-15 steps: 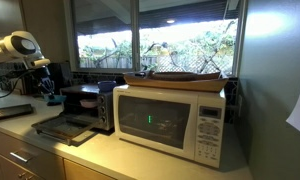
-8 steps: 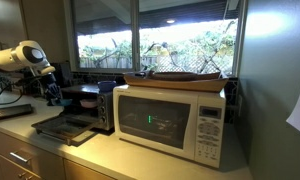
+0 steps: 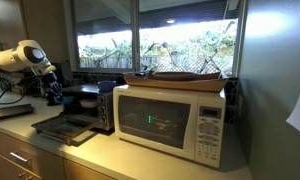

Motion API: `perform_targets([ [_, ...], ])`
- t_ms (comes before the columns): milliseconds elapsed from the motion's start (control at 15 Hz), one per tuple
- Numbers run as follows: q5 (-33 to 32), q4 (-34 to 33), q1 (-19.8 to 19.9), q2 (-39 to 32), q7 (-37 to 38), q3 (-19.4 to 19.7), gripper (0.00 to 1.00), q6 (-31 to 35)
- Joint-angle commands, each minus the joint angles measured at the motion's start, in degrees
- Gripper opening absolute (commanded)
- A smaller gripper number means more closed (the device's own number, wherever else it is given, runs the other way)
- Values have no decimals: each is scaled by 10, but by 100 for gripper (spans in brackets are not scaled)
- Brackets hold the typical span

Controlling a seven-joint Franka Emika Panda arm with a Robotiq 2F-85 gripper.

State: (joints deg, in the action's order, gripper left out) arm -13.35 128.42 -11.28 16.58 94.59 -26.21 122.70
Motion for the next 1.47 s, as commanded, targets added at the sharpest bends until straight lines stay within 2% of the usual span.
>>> perform_targets([
  [0,-43,-1,4,-21,59,-8,1,17],
  [467,-130,1,2,-48,183,-4,1,65],
  [1067,-209,-14,-6,-89,282,4,1,81],
  [1400,-233,-12,-13,-89,322,7,1,92],
])
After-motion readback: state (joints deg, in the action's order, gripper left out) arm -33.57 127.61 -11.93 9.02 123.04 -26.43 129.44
